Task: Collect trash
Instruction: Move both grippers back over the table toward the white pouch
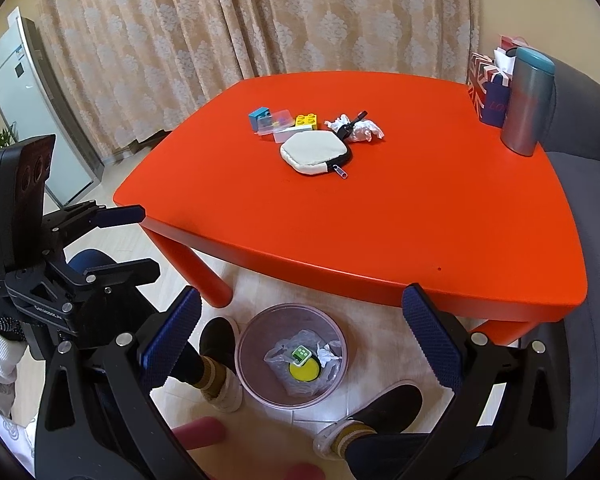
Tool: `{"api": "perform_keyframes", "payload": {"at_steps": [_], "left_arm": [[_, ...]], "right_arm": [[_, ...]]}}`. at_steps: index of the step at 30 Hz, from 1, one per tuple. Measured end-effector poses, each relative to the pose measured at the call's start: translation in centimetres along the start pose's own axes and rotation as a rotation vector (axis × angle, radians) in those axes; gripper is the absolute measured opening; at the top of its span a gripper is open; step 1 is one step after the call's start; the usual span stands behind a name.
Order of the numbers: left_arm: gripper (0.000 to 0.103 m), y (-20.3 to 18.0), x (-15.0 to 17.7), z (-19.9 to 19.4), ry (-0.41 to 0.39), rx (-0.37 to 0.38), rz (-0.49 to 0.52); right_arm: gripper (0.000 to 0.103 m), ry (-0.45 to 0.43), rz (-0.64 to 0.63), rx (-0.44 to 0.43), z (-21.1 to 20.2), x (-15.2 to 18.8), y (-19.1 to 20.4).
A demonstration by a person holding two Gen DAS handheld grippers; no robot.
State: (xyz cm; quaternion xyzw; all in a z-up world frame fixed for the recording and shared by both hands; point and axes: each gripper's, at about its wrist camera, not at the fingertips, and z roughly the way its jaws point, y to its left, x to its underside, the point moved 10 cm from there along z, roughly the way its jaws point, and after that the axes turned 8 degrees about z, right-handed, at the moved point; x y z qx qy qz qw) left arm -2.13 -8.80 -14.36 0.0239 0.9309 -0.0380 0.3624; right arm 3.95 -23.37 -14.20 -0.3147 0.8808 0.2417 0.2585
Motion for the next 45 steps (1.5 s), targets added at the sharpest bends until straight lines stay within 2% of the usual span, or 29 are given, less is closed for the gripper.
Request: {"api": "perform_keyframes", "payload": {"at_steps": [8,23,33,45], "left_arm": [[0.095,1.8,-1.2,-1.1,-0.02,-0.029,-0.004],[0.095,6.0,-4.8,-1.1,-0.037,-0.039,-0.026],[0.096,8.7,-6.7,0.3,-0.033,-0.038,-0.032],[0.095,10.4,-6.8,2.2,-0.011,-0.024,-0.053]], "right_arm": [[0.099,0.001,-0.01,-0.004,0.0,-1.3,0.5],[0.099,0.027,-0.044,-0.001,2.5,-6.6,0.8],[0.099,0.078,-0.09,0.001,6.9,-10.0,0.7],[0.099,0.169,-0.125,0.014,13.5,-12.2,0.5]]}}
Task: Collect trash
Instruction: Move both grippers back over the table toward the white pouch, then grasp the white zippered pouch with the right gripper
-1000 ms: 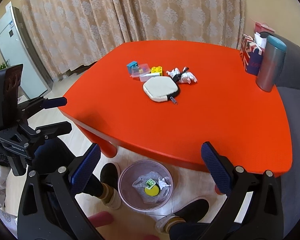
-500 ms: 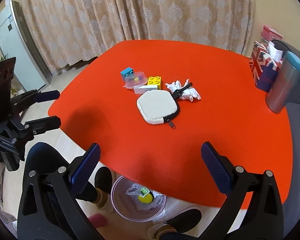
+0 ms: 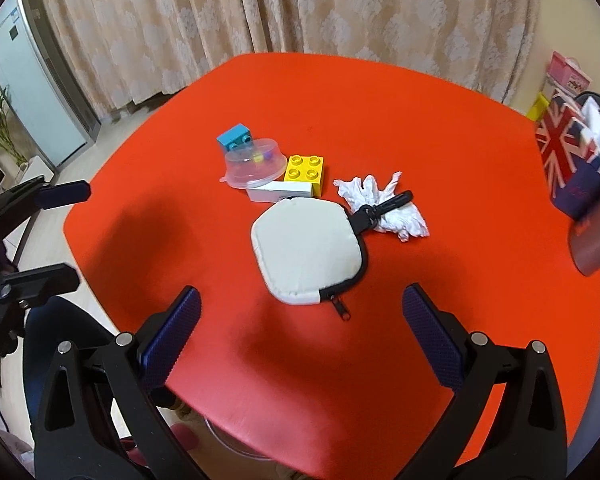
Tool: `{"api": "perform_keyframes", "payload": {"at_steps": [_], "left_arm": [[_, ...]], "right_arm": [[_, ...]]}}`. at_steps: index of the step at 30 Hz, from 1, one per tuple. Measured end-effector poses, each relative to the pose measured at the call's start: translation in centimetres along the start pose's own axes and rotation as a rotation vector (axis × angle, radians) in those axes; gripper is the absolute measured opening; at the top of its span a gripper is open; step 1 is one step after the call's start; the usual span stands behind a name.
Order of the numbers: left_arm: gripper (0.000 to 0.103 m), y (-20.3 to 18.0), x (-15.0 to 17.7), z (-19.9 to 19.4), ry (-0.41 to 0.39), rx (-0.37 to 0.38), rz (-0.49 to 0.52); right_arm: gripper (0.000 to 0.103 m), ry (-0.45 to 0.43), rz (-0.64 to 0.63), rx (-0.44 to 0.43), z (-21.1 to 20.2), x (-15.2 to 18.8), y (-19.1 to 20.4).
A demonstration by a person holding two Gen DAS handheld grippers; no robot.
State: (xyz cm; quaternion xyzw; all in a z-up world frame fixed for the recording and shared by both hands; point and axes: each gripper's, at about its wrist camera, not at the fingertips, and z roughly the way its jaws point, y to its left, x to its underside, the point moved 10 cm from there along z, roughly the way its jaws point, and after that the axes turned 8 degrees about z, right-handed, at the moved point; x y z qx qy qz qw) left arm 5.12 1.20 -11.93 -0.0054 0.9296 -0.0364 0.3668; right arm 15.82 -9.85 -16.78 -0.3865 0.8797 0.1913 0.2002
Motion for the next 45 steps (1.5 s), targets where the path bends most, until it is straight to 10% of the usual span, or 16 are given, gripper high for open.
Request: {"api": "perform_keyframes", "payload": {"at_steps": [29,34,45], "left_arm": [[0.096,1.1,1.0,1.6,0.033,0.016,-0.033],[0.095,1.2,1.1,1.7,0.037,0.018,-0.036],[0.095,1.2,0.8,1.6,0.03,0.023,-0.032]], "right_arm": [[0.098,0.091,-0.014,0.067,6.6,0.6,0.2],[0.08,0.068,-0.02,0.097,6.3,0.3,-0.4],[0.075,0.037,-0.004,0.071,4.5,-0.1,-0.5]]}}
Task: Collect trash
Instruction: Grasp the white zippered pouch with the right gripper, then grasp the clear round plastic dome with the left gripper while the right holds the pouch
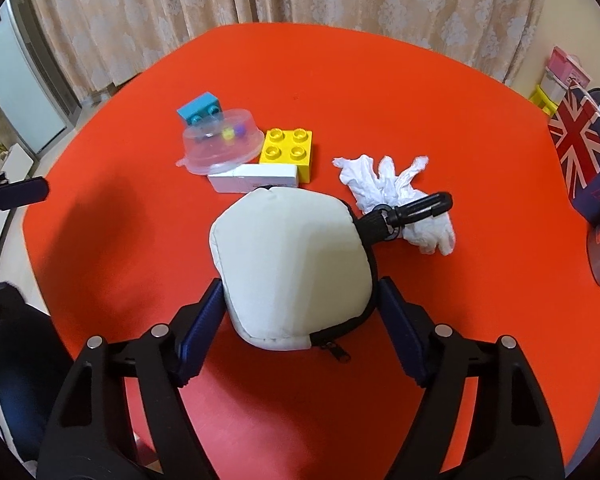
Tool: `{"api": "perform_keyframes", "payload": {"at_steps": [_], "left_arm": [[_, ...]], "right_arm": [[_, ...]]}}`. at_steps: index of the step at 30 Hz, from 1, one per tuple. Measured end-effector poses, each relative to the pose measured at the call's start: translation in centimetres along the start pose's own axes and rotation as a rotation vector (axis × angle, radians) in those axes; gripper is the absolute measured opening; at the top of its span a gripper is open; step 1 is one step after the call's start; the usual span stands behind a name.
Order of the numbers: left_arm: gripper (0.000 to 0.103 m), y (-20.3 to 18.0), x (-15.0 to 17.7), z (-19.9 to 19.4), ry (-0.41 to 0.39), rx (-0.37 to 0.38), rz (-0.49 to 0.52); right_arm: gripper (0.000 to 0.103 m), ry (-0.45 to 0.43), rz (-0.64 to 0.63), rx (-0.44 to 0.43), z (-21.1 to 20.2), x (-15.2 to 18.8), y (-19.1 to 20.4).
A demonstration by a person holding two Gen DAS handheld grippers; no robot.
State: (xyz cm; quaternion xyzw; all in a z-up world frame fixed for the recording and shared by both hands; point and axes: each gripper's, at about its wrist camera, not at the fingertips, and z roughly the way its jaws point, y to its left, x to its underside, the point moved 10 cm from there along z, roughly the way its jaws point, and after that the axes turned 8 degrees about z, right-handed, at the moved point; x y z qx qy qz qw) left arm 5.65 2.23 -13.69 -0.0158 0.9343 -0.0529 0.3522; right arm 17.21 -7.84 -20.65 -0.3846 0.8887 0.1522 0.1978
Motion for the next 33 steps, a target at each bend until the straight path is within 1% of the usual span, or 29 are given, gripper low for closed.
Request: {"api": "perform_keyframes", "payload": {"at_steps": [10,14,18,22,29,33], "left_arm": [[0.095,0.3,-2.0,0.6,-0.008,0.011,-0.001],[0.095,0.5,-3.2,1.5,-0.005,0.02,-0.015],[0.095,0.9,-4.3,2.7,0.005,0.012,-0.021],[0.095,1.3,-5.1,4.4,0.031,0.008,-0.033],[0.095,1.5,-5.4,6.8,0.059,0.017,-0.053],[0.095,1.7,-5.1,8.0,0.07,0.034,-0.084]], "right_arm": [[0.075,-0.059,-0.002,-0.037,-4.9,0.1,0.4],[0.075,-0.079,0.011,-0.044,-6.4,0.1,-0.2],[0.075,-0.093,0.019,-0.043,-7.3,0.2,-0.8],[0.075,-0.104,0.035,-0.053,-8.3,0.1,-1.6],[0.075,-0.112,0.041,-0.051,-8.9,0.0,-2.3],[0.075,-0.117,0.061,-0.048,-9.0,0.2,-3.2]]}}
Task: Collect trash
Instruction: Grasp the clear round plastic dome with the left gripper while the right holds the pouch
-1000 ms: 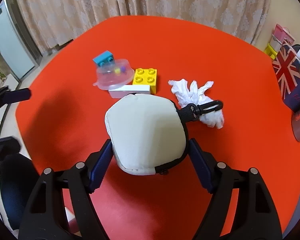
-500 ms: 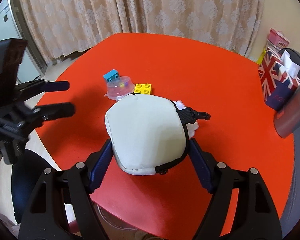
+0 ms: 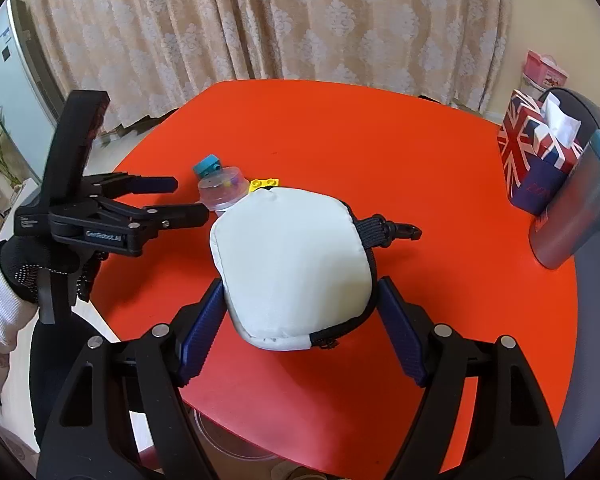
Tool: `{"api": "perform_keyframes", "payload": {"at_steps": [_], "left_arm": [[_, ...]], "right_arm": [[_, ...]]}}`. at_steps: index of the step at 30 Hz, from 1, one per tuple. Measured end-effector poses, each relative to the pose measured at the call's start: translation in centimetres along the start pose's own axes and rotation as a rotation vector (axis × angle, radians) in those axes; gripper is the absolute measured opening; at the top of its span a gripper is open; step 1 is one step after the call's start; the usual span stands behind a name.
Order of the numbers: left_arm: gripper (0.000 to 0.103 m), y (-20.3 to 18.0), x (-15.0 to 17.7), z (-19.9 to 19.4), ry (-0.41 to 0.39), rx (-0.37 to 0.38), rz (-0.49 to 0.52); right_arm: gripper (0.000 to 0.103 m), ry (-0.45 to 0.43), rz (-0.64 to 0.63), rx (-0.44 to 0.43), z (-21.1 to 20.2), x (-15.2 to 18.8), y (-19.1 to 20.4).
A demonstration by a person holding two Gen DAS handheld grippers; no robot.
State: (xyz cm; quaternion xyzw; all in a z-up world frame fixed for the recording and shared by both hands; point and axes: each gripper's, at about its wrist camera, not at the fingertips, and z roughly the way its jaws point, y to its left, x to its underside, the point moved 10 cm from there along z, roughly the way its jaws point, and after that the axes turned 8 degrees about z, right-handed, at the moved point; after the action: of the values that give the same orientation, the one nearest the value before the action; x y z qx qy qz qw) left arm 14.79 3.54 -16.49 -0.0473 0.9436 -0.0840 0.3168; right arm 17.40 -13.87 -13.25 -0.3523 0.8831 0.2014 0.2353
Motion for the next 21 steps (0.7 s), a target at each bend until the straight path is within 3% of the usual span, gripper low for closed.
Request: {"api": "perform_keyframes", "payload": {"at_steps": [4,12,16,21], "left_arm": [[0.094,0.4,-0.3,0.8,0.002,0.008,-0.022],[0.076,1.3,-1.2,2.2,0.003,-0.002,-0.05],[0.057,1.4,-1.3,2.7,0.007,-0.012,-0.046],[0.054,1.4,-1.5,2.6,-0.002,-0.006,-0.043]], "right_arm": [[0.075,0.003,0.01,-0.001,0.3,0.1,-0.4],[0.075,0.011,0.016,-0.008,0.8,0.1,-0.6],[0.075,0.013,0.018,-0.011,0.9,0.2,-0.7],[0.075,0.016,0.019,-0.013,1.2,0.2,-0.8]]}}
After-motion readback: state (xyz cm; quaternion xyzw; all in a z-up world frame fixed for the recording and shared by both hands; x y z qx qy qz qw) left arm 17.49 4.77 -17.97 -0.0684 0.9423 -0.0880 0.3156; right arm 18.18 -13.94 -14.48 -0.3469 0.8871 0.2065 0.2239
